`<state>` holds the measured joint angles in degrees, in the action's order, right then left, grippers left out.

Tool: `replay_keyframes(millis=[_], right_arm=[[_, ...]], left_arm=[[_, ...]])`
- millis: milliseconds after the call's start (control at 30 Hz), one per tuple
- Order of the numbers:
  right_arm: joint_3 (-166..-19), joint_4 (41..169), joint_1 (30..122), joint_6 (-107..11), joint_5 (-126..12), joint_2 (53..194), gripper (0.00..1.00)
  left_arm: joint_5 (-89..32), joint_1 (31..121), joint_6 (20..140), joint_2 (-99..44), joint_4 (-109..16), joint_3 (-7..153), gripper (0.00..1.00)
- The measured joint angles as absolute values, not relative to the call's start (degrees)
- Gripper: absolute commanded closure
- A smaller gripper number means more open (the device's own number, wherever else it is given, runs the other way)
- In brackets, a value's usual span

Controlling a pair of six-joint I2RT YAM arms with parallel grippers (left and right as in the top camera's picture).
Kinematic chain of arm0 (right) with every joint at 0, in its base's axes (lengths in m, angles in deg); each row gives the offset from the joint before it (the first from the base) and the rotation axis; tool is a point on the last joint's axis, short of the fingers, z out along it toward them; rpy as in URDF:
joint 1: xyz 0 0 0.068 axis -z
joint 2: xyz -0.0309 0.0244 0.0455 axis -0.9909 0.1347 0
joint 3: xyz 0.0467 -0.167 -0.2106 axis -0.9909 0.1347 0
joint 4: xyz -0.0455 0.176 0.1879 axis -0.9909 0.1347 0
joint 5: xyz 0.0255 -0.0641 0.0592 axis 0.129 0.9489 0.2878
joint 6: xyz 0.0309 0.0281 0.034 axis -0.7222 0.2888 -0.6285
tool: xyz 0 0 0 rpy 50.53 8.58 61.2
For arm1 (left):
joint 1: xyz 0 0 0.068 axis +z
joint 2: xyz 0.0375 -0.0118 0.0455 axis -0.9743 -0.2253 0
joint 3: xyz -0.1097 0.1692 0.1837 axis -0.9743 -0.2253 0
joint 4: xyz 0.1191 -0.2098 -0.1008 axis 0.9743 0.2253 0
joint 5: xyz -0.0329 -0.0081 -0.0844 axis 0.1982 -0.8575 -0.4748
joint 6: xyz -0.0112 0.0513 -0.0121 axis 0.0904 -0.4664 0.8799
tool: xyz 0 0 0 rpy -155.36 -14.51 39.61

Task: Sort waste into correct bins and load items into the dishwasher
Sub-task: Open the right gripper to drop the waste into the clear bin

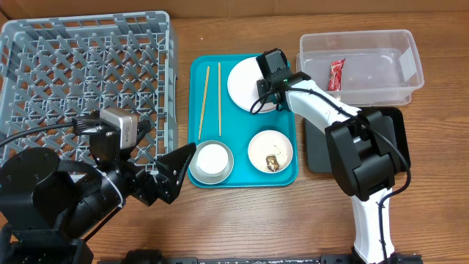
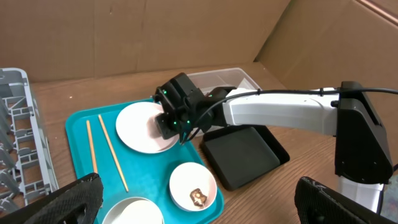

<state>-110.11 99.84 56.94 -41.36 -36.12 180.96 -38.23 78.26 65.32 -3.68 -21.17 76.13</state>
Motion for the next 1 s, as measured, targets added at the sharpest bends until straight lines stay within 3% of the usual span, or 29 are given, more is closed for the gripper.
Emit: replay_keyframes(millis=[400,667,700,767,800,867,1000], right_arm=[[-111.4,109.2,57.1,-43.7,-37.2,170.2,0.96],[-114.0,114.5,64.5,-47.8,-37.1,160.1,0.90],[-113.9,114.9,65.7,-48.2,-37.1,160.4,0.85],[-113.6,115.9,68.0,-48.9,-37.2,161.6,0.43],[-113.5,116.5,69.0,-49.2,-37.6,162.2,0.33],[-113.2,118.9,70.6,-49.6,-38.6,163.4,0.26],[-113.0,122.9,70.9,-49.7,-40.1,163.2,0.25]], left_arm=[[-38.3,78.3,65.3,-3.7,-21.2,76.1,0.00],[-38.3,78.3,65.3,-3.7,-21.2,76.1,0.00],[-38.3,78.3,65.3,-3.7,-21.2,76.1,0.00],[-38.3,78.3,65.3,-3.7,-21.2,76.1,0.00],[-38.3,78.3,65.3,-3.7,-21.2,76.1,0.00],[-38.3,78.3,65.3,-3.7,-21.2,76.1,0.00],[-38.3,78.3,65.3,-3.7,-21.2,76.1,0.00]])
